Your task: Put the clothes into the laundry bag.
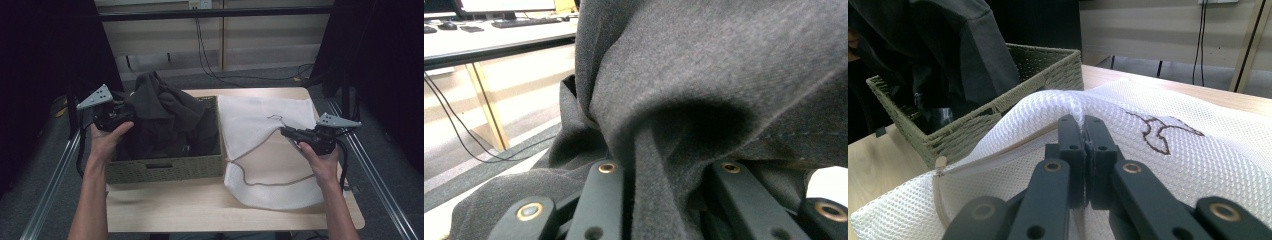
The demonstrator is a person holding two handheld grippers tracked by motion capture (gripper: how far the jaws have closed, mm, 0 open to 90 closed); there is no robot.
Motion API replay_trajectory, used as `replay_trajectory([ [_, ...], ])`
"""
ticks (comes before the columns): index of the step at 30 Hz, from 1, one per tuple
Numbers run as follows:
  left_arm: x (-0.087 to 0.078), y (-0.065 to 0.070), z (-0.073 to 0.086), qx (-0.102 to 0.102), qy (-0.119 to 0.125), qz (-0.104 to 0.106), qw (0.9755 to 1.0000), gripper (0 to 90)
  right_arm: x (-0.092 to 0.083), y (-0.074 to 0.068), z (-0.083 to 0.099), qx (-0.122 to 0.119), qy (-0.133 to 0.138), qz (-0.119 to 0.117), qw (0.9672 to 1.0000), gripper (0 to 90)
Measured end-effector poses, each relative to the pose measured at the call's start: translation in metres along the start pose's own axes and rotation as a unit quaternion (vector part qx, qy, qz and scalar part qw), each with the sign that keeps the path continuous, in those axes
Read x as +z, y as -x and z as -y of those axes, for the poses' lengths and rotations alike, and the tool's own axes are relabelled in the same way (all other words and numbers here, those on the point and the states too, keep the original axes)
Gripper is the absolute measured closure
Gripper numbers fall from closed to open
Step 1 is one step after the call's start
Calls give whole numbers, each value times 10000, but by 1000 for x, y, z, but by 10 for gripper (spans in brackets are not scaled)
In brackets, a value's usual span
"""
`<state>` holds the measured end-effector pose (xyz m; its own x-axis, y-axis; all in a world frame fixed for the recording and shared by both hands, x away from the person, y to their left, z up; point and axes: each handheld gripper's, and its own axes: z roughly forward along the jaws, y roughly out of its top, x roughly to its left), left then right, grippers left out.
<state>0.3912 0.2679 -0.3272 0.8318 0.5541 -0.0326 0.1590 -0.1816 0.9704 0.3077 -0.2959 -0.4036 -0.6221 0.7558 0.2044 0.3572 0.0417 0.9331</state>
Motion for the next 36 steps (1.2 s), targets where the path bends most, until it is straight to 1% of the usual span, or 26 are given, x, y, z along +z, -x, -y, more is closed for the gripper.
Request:
replay_trajectory([
  [1, 0, 0, -1, -17, 5, -44, 10000, 760, 0, 0, 0, 0, 0, 0, 10000, 885],
  [3, -1, 0, -3, -9, 63, -22, 10000, 760, 0, 0, 0, -8, 4, 9, 10000, 885],
  [4, -2, 0, -5, -19, 76, -85, 9999, 760, 0, 0, 0, -8, 8, 9, 10000, 885],
  [5, -2, 0, -6, -31, 137, -30, 9999, 761, 0, 0, 0, -19, 16, 7, 10000, 884],
  [6, -2, 0, -7, -89, 197, -23, 9998, 761, 0, 0, 0, -14, 14, 12, 10000, 885],
  [7, -3, 1, -9, -105, 202, -79, 9997, 761, 0, 0, 0, -8, 23, 20, 10000, 884],
  [8, -5, 0, -11, -33, 199, -85, 9998, 761, -1, 0, 0, -2, 16, 24, 10000, 885],
  [9, -5, 0, -12, -78, 277, -28, 9996, 761, 0, 0, 0, -6, 20, 27, 10000, 884],
  [10, -6, 0, -15, -27, 264, -44, 9996, 761, 0, 0, 0, -2, 17, 22, 10000, 885],
  [11, -8, 0, -17, -7, 260, -125, 9996, 762, 0, 0, 0, -8, 21, 25, 10000, 885],
  [12, -8, 0, -19, -12, 317, -52, 9995, 762, 0, 0, 0, 1, 20, 22, 10000, 885],
  [14, -11, 1, -22, -1, 319, -92, 9994, 763, 0, 0, 0, -4, 11, 5, 10000, 885],
  [15, -11, 2, -23, -4, 361, -125, 9993, 763, 0, 0, 0, -10, 14, 7, 10000, 884],
  [19, -13, 2, -29, -38, 446, -86, 9990, 765, 0, 0, 0, -7, 9, 7, 10000, 885],
  [20, -13, 2, -30, -51, 488, -129, 9987, 765, 0, 0, 0, -14, 11, 1, 10000, 885],
  [22, -14, 2, -35, 13, 459, -120, 9989, 766, 0, 0, 0, -20, 7, -10, 10000, 885],
  [24, -14, 4, -41, -15, 538, -142, 9984, 766, 1, 0, 0, -13, 0, -5, 10000, 885],
  [26, -15, 4, -45, 56, 544, -165, 9984, 767, 1, 0, 0, -13, 2, -3, 10000, 885],
  [28, -16, 5, -49, 37, 573, -178, 9982, 767, 0, 0, 0, -27, 9, -5, 10000, 885],
  [29, -17, 5, -52, 73, 592, -171, 9981, 767, 0, 0, -1, -4, 10, 10, 10000, 885],
  [32, -19, 6, -57, 59, 702, -163, 9974, 768, -1, 1, -1, -23, 35, 8, 10000, 885],
  [35, -20, 8, -62, 99, 729, -164, 9972, 767, -1, 1, -1, -6, 42, 12, 10000, 884],
  [36, -21, 8, -63, 128, 703, -164, 9973, 768, -1, 1, -1, -3, 45, 13, 10000, 885],
])
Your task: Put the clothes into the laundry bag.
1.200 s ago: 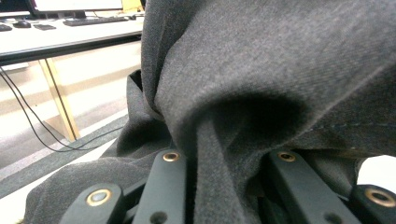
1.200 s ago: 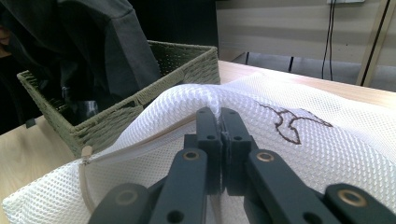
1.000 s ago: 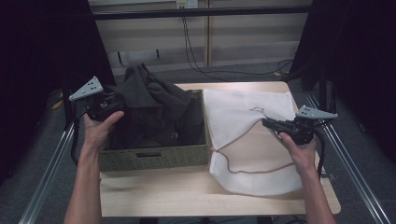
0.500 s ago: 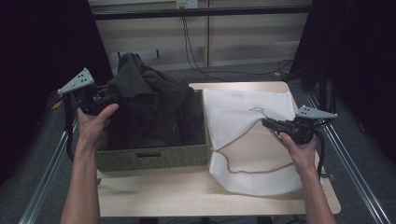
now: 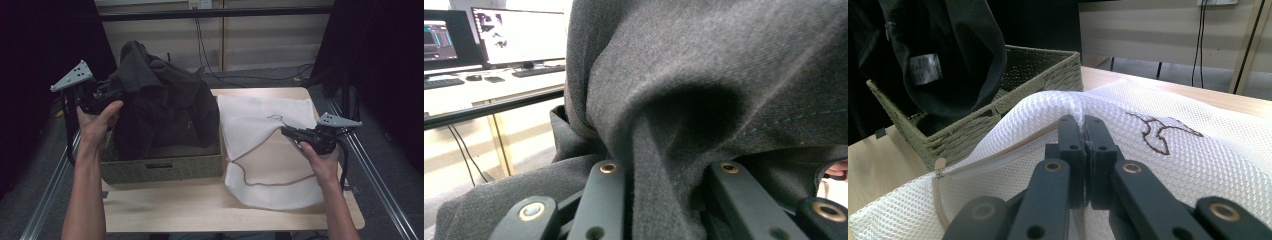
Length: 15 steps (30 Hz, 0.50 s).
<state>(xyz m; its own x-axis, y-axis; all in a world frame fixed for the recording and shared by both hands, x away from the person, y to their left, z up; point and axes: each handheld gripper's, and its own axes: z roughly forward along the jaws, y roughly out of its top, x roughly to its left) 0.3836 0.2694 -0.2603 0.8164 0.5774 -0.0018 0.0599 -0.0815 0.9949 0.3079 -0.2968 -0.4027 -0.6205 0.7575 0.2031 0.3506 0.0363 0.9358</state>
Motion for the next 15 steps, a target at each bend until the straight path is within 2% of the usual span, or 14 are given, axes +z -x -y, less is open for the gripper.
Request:
replay_trajectory([
  [6, -2, 0, -10, -61, 142, -45, 9999, 768, 0, 0, 0, -17, -12, 2, 10000, 885],
  [15, -7, 3, -27, 20, 278, -56, 9996, 770, 0, 0, 0, -23, -7, 7, 10000, 885],
])
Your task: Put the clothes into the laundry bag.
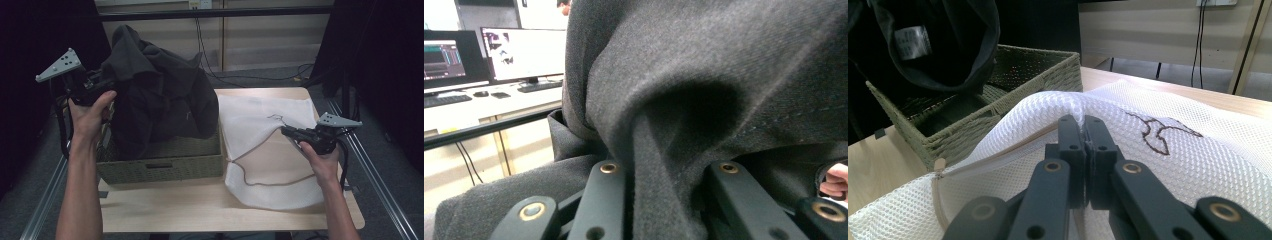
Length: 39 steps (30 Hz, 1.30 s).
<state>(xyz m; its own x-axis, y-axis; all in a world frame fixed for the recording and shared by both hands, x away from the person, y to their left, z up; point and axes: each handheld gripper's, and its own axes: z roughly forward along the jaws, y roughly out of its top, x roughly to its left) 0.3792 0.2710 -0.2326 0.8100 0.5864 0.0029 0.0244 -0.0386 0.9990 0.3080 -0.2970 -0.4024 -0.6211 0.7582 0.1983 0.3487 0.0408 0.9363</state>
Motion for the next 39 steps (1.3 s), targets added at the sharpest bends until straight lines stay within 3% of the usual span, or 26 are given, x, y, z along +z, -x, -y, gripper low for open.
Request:
replay_trajectory([
  [10, 0, 4, -21, 134, 65, -20, 9999, 771, 0, 0, 0, -6, 12, -1, 10000, 885],
  [23, 0, 1, -46, 131, 285, -47, 9995, 772, 0, 0, -1, 6, 9, -18, 10000, 885],
  [35, -5, 13, -76, 233, 499, -109, 9984, 774, -1, 0, -1, 0, 30, -19, 10000, 885],
  [39, -7, 18, -87, 362, 491, -148, 9980, 775, -1, 0, -1, -3, 30, -17, 10000, 884],
])
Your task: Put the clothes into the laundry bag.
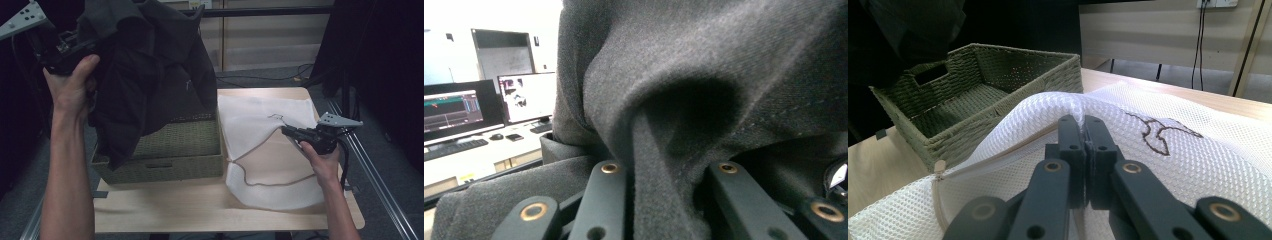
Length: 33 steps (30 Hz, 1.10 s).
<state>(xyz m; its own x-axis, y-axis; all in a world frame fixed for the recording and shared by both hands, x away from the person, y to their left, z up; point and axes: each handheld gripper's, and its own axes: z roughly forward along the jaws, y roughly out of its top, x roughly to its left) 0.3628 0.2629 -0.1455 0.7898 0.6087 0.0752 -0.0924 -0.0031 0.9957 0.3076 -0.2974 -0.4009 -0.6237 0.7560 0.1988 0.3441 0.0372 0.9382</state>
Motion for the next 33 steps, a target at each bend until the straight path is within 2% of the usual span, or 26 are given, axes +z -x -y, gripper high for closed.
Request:
replay_trajectory([
  [12, -5, 14, -30, 149, 131, -7, 9998, 777, 1, 0, 0, -2, -13, 3, 10000, 885],
  [16, -9, 20, -36, 153, 210, 57, 9996, 778, -1, 0, 0, 10, 6, 15, 10000, 885],
  [22, -13, 33, -37, 146, 328, 241, 9991, 779, 0, -1, 0, -12, 1, 5, 10000, 885],
  [27, -14, 47, -36, 243, 346, 358, 9985, 779, 1, -1, 0, -9, -14, -9, 10000, 885],
  [33, -13, 64, -42, 261, 541, 578, 9965, 780, 1, -1, 0, 1, -33, -5, 10000, 885],
])
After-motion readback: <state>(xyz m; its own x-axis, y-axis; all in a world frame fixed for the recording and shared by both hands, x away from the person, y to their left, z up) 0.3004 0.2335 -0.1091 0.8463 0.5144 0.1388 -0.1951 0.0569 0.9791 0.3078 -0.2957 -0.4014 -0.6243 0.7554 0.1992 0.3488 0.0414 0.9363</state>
